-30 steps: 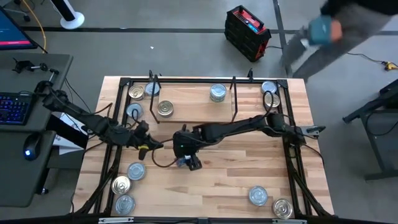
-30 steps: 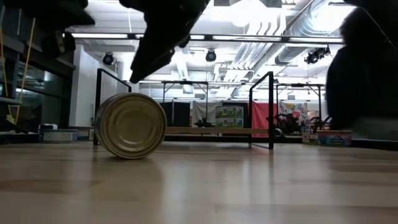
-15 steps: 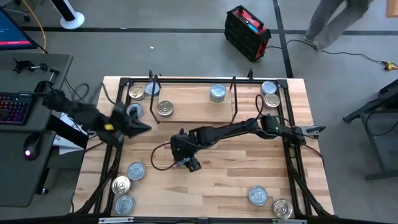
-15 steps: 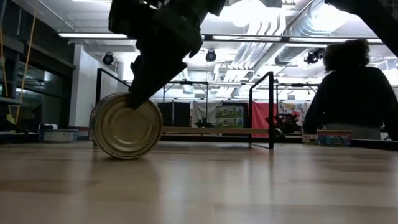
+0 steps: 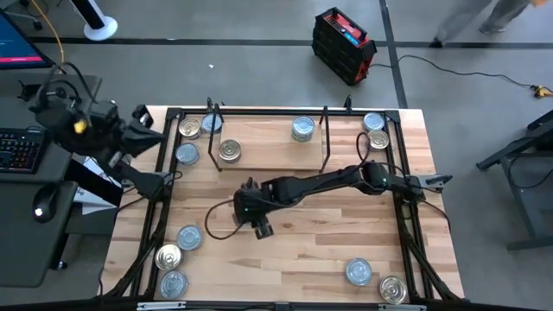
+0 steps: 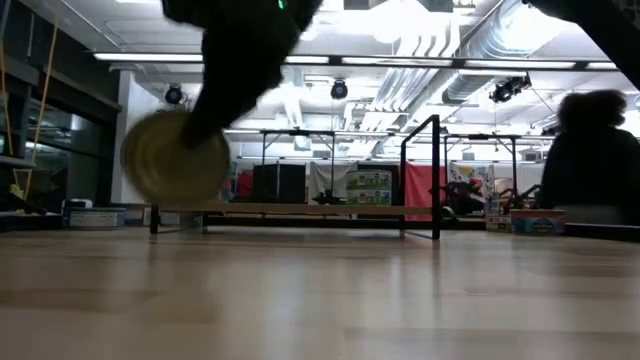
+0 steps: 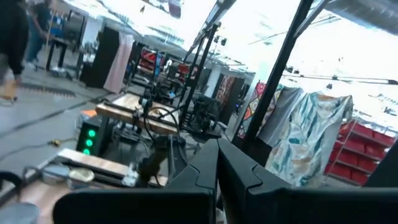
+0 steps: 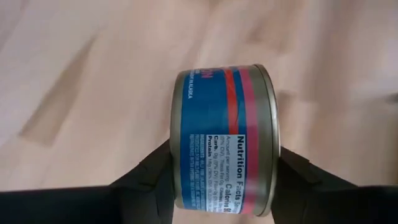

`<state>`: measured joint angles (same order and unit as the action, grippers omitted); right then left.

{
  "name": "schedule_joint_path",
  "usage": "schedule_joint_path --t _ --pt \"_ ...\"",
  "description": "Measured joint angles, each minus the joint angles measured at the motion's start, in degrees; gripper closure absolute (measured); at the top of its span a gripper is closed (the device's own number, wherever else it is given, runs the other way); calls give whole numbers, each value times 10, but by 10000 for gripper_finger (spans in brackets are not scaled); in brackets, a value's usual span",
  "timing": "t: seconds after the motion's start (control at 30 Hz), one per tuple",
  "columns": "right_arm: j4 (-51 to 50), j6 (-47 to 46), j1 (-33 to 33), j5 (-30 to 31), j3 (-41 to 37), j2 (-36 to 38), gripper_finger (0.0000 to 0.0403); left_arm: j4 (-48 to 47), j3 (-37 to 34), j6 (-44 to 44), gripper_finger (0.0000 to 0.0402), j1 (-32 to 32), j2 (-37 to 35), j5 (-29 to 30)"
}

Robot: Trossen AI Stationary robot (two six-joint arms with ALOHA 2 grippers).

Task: Stack canned seafood by type on shelf
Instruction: Put the blue and pink can on the shelf

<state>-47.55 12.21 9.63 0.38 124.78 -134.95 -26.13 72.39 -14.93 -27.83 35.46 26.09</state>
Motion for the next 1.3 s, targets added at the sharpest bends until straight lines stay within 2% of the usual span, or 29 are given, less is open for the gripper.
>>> schedule_joint_path --t 0.17,0.23,0.3,0.47,0.67,0.93,1.3 --pt "-2 39 -17 130 96 4 238 -39 25 29 401 0 -1 0" --pt "36 66 -29 181 104 7 238 -54 25 31 401 0 -1 0" --pt "70 77 -44 205 96 7 238 -73 25 25 401 0 -1 0" --pt "49 45 -78 216 93 -25 238 -90 25 -14 401 0 4 -8" --pt "60 42 -92 210 93 -47 238 -87 25 -18 401 0 6 -17" --pt "76 90 -102 189 93 -57 238 -81 25 -13 401 0 6 8" --pt "81 98 -132 203 93 -60 238 -79 25 -9 401 0 19 60"
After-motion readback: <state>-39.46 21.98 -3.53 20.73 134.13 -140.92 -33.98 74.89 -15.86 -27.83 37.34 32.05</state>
